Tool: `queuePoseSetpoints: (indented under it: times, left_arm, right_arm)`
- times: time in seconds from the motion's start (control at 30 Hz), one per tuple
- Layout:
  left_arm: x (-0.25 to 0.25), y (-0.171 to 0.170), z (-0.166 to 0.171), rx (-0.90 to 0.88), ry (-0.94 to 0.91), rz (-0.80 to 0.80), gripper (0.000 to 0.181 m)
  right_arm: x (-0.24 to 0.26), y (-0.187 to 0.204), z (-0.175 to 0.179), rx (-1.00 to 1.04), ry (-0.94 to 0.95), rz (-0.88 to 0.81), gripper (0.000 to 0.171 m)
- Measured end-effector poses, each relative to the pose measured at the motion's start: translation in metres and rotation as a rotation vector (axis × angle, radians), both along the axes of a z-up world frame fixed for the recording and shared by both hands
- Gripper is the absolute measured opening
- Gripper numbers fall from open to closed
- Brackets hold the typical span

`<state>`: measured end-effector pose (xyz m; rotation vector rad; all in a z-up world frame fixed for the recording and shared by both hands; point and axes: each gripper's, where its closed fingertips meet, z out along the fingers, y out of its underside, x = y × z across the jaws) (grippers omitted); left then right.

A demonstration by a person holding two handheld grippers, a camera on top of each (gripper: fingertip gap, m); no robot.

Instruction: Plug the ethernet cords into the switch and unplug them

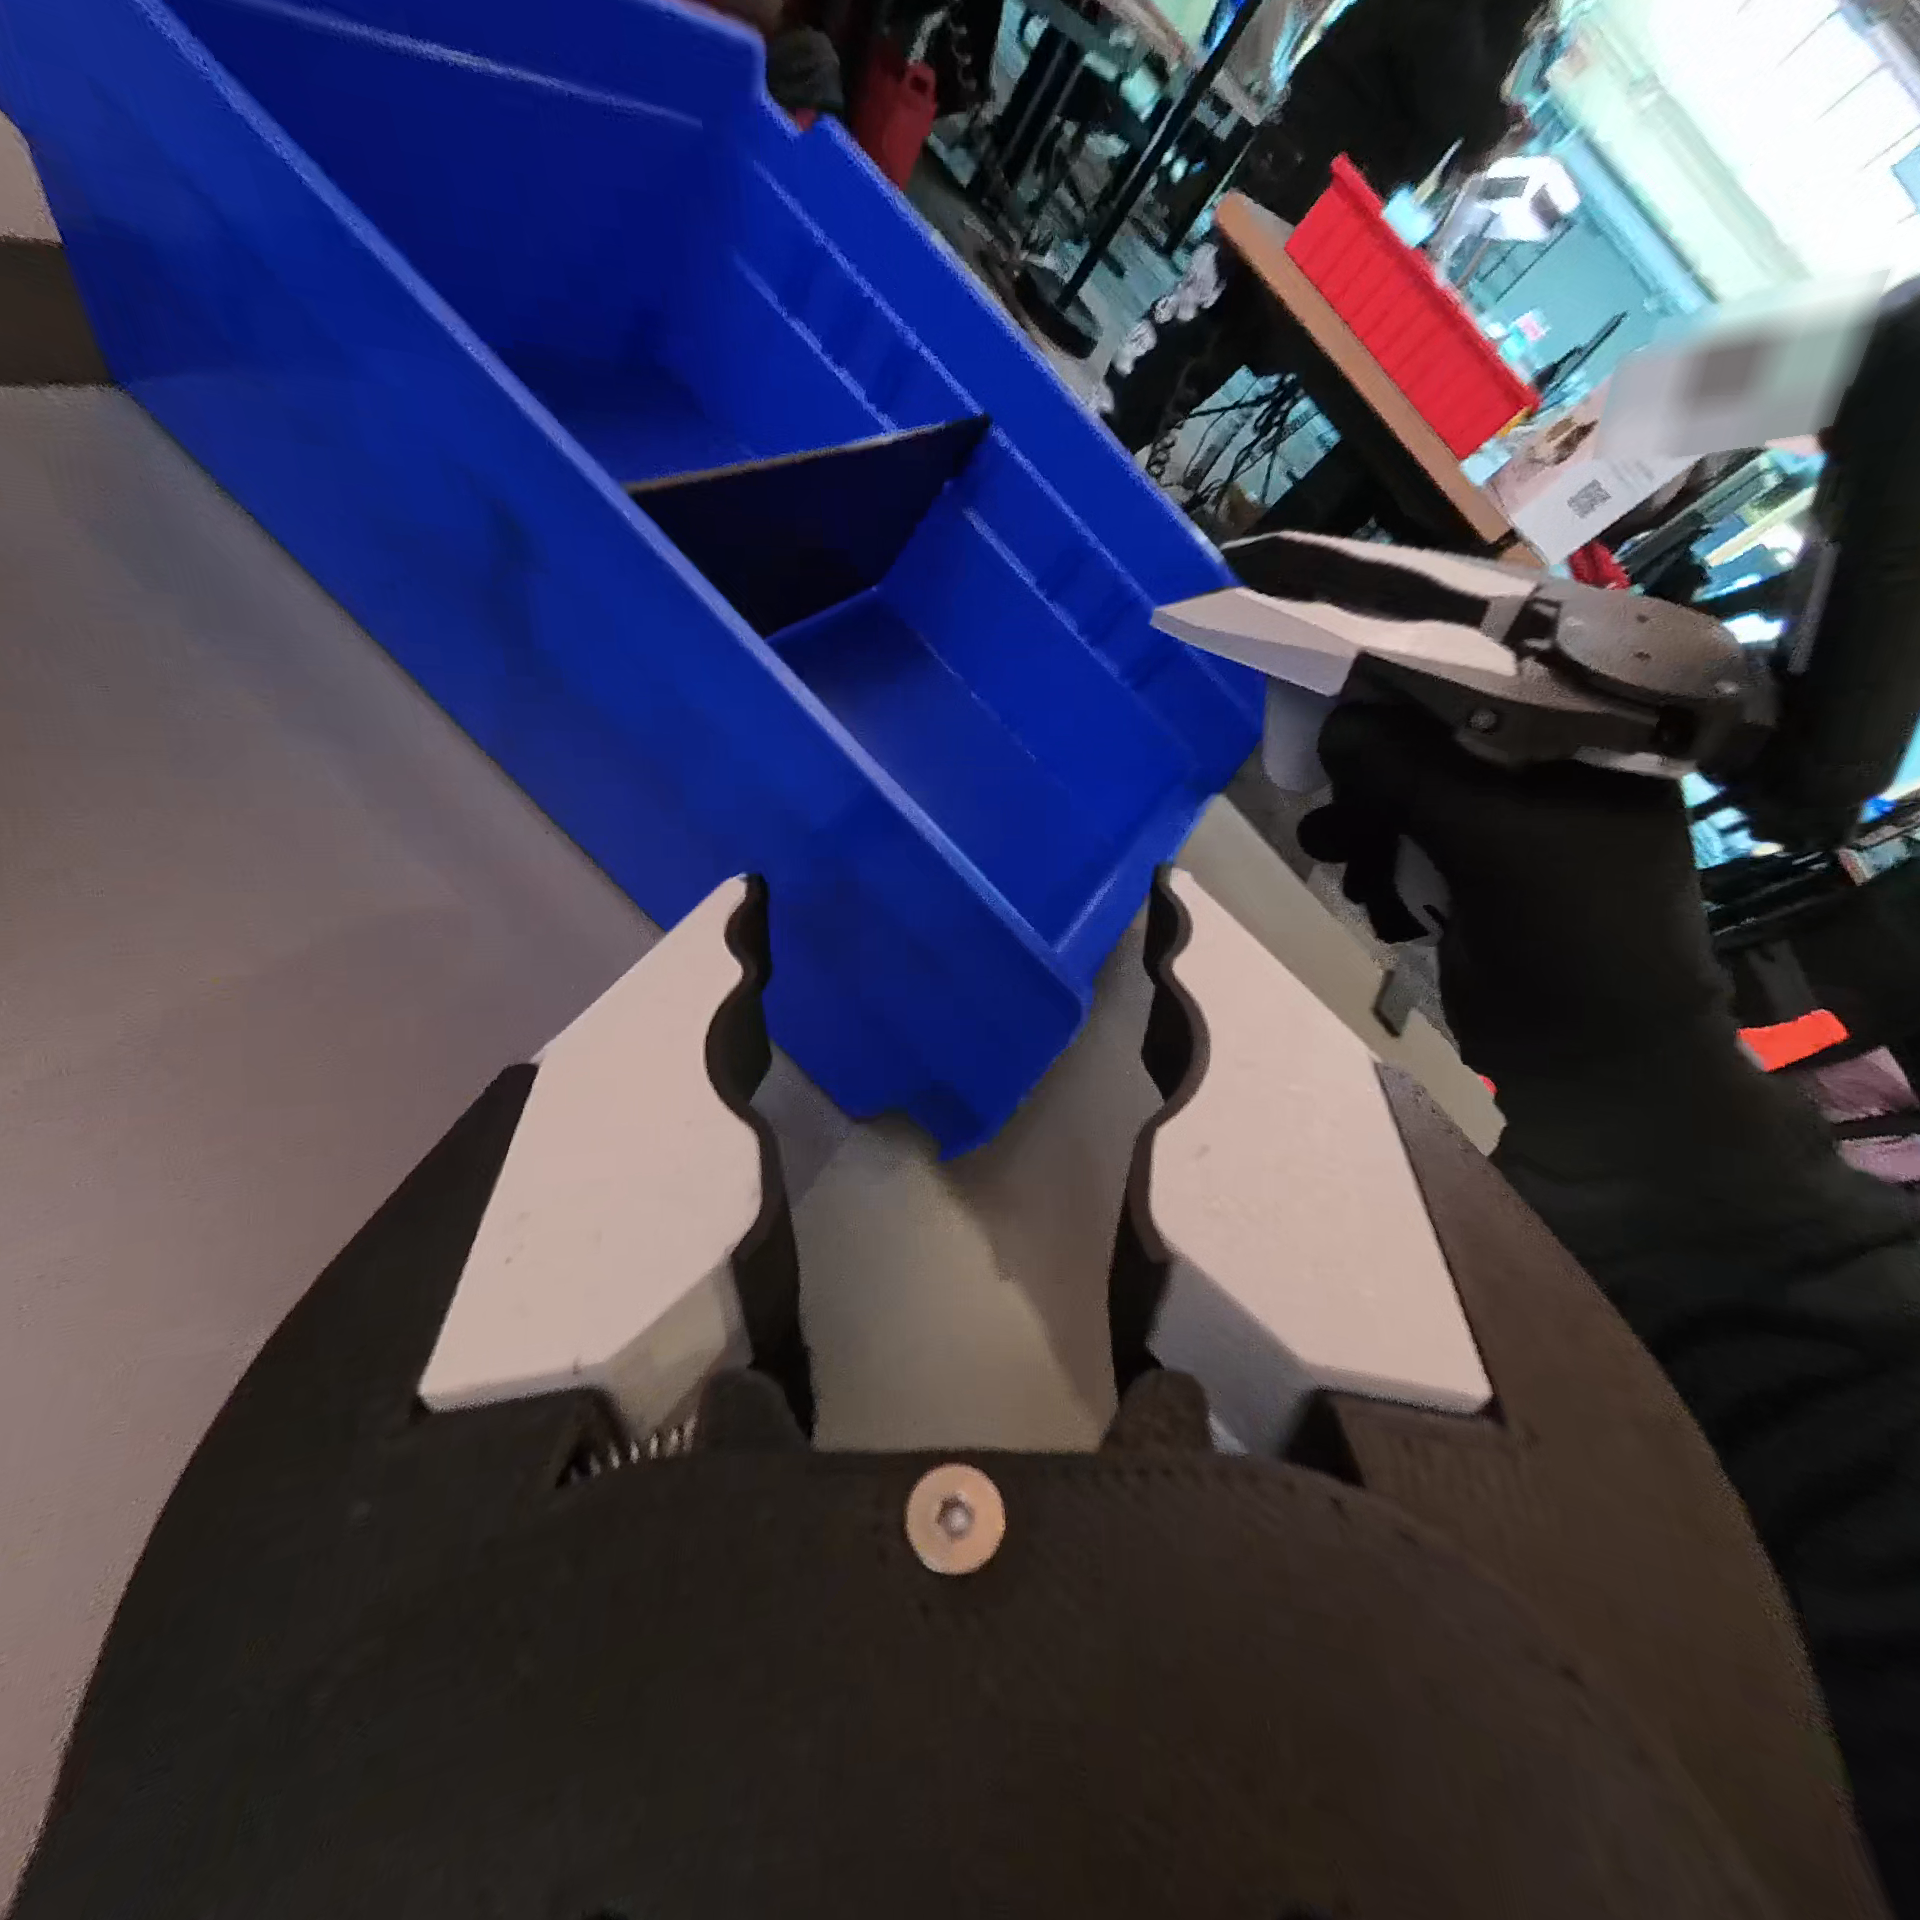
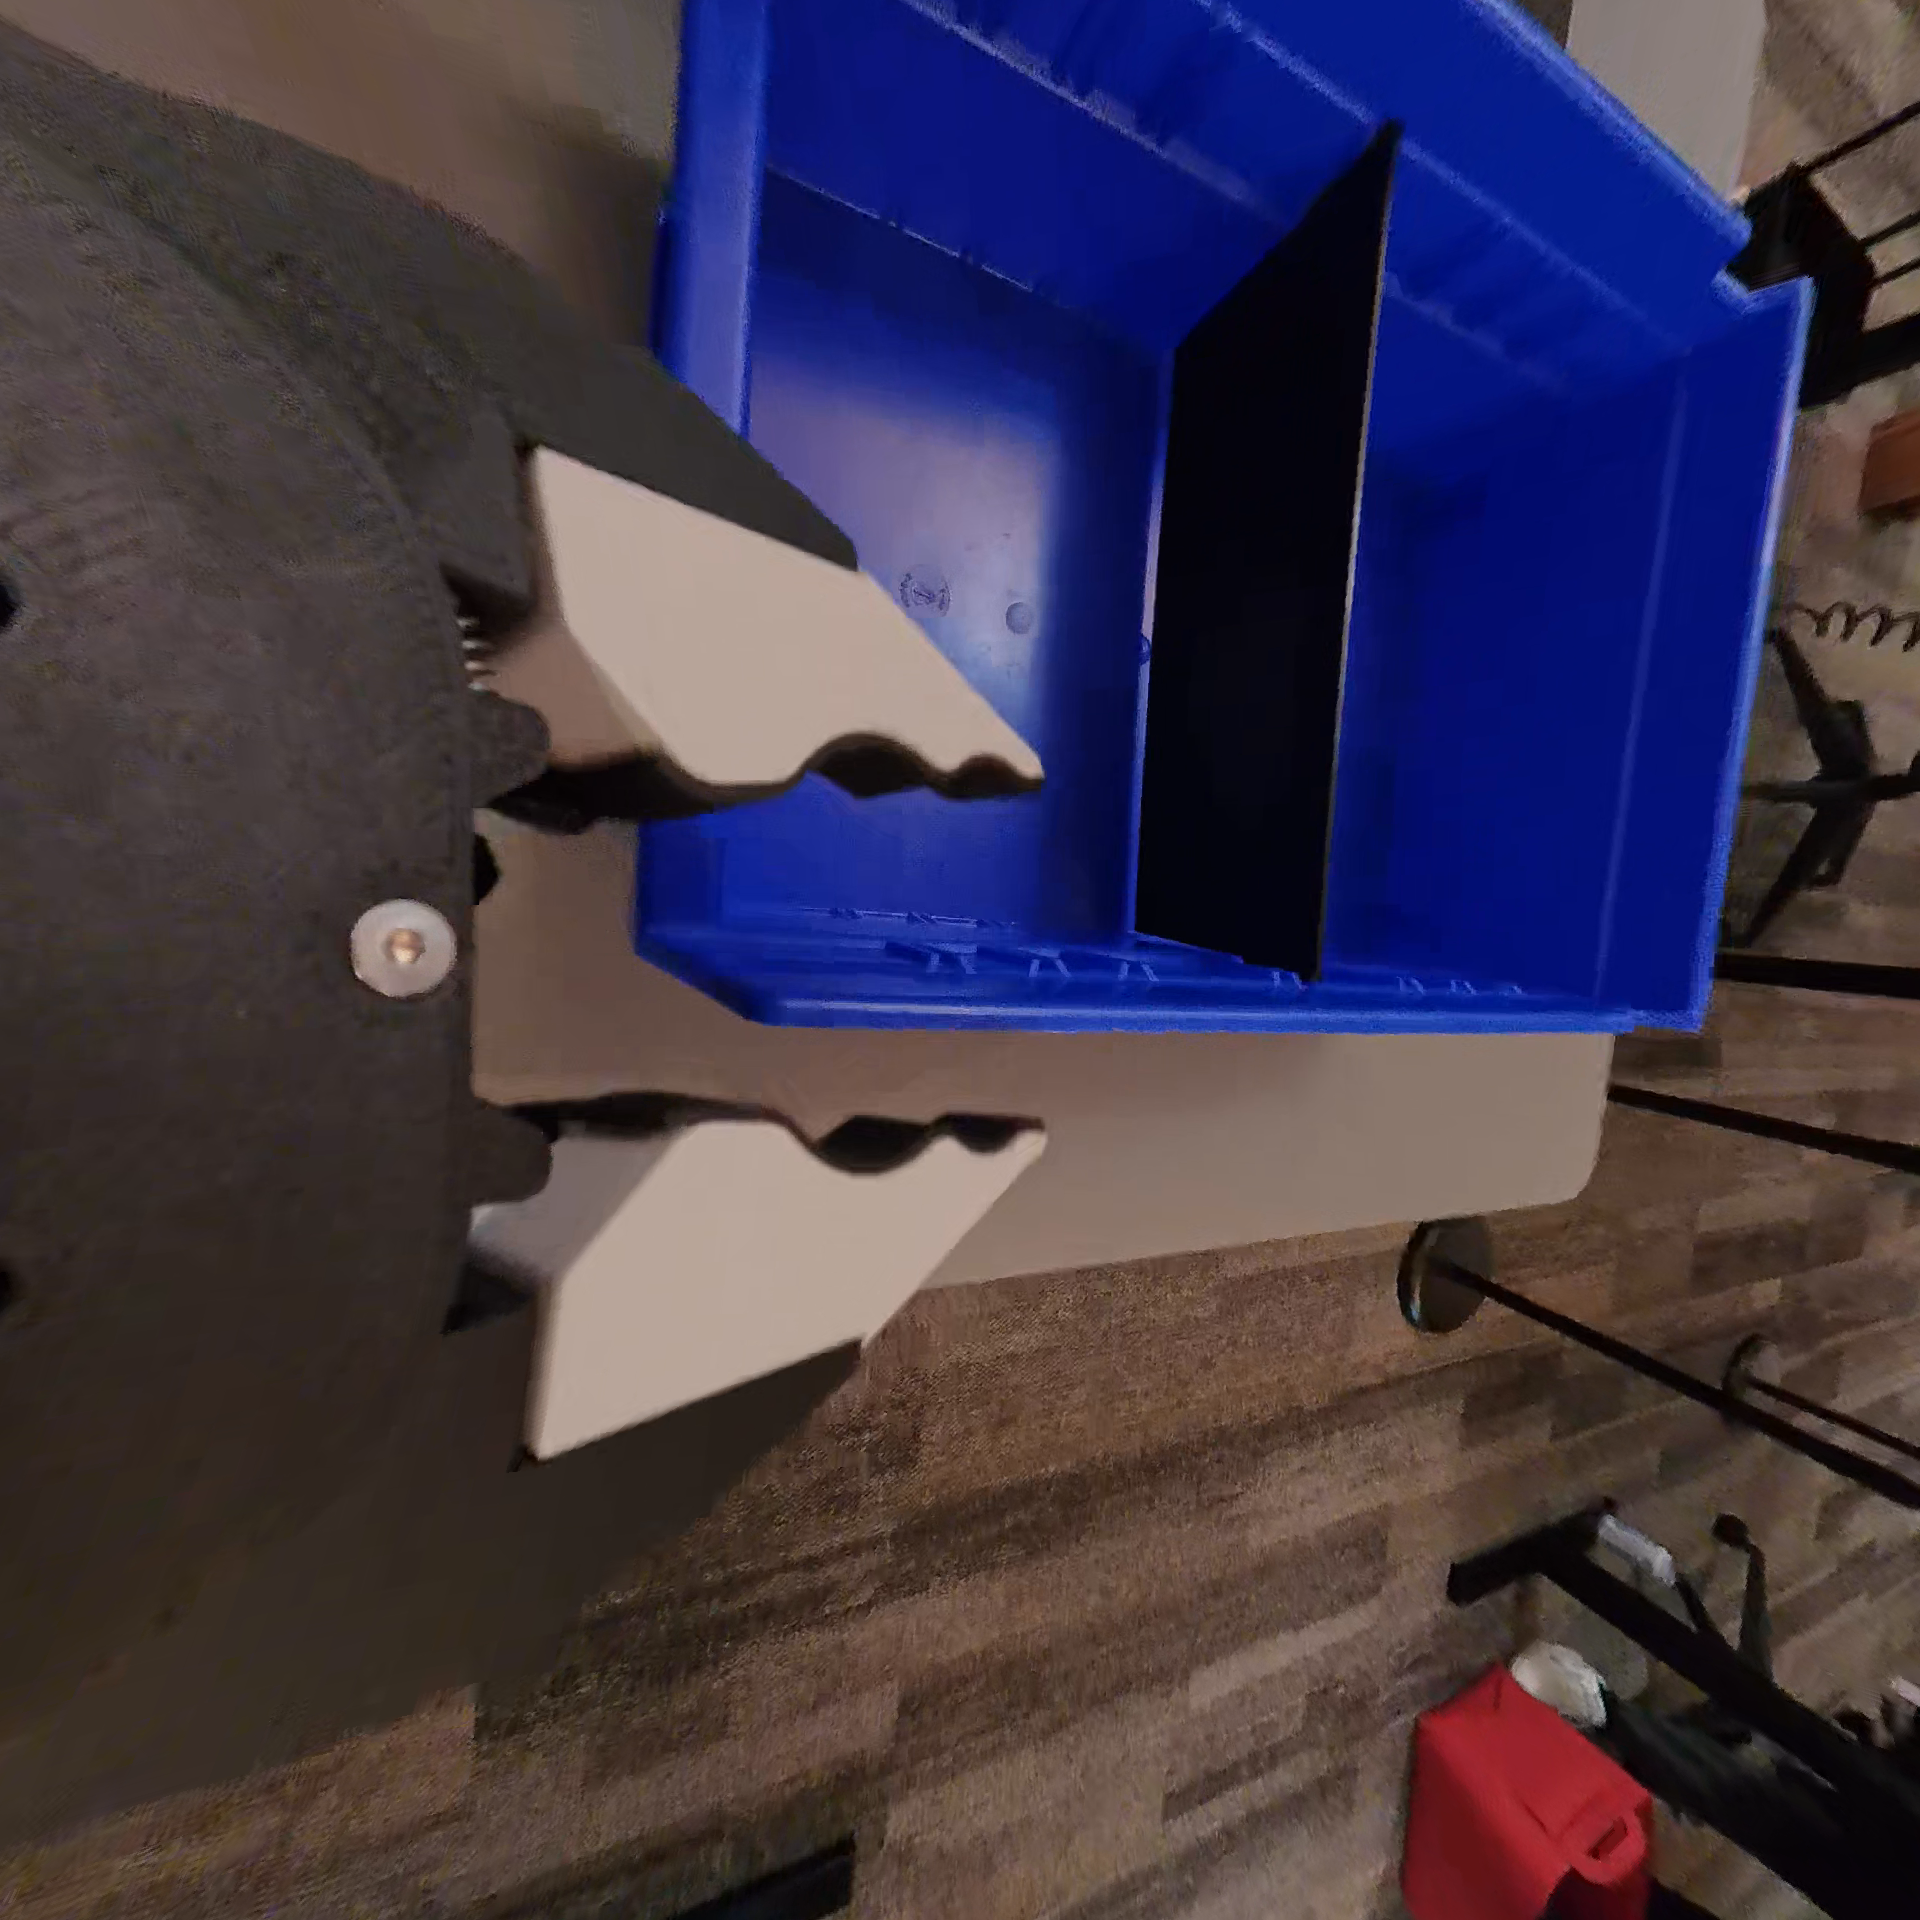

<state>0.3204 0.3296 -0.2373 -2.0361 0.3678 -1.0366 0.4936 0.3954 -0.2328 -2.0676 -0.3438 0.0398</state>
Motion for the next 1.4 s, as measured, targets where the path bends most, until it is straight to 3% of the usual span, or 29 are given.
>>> queuePoseSetpoints:
  times: [0.1, 0.27, 0.4, 0.6, 0.73, 0.87, 0.97, 1.1, 1.23, 1.4]
  left_arm:
    - [-0.021, -0.025, 0.028, 0.079, -0.029, -0.052, 0.069]
    - [-0.073, -0.091, 0.08, 0.302, 0.023, -0.149, 0.066]
    - [-0.152, -0.117, 0.11, 0.47, 0.174, -0.121, 0.065]
    - [-0.337, -0.119, 0.127, 0.542, 0.523, 0.167, 0.066]
    - [-0.487, -0.119, 0.129, 0.444, 0.683, 0.448, 0.07]
    - [-0.626, -0.113, 0.104, 0.243, 0.739, 0.694, 0.07]
    - [-0.689, -0.094, 0.07, 0.088, 0.665, 0.792, 0.075]
    - [-0.726, -0.058, 0.034, -0.036, 0.651, 0.817, 0.07]
    - [-0.746, -0.028, 0.001, -0.143, 0.724, 0.826, 0.064]
    - [-0.76, -0.01, -0.013, -0.207, 0.814, 0.835, 0.031]
  right_arm:
    - [-0.01, -0.024, 0.034, 0.111, -0.028, -0.013, 0.079]
    - [-0.09, -0.081, 0.073, 0.183, 0.016, 0.188, 0.075]
    - [-0.159, -0.122, 0.087, 0.181, 0.022, 0.373, 0.072]
    - [-0.262, -0.174, 0.105, 0.165, -0.017, 0.625, 0.066]
    - [-0.329, -0.21, 0.117, 0.167, -0.024, 0.759, 0.066]
    - [-0.388, -0.246, 0.115, 0.116, -0.016, 0.868, 0.064]
    - [-0.429, -0.276, 0.107, 0.063, -0.008, 0.96, 0.061]
    - [-0.471, -0.316, 0.081, -0.004, -0.099, 1.083, 0.06]
    - [-0.494, -0.334, 0.077, 0.007, -0.096, 1.135, 0.06]
    - [-0.503, -0.336, 0.066, -0.021, -0.045, 1.138, 0.058]
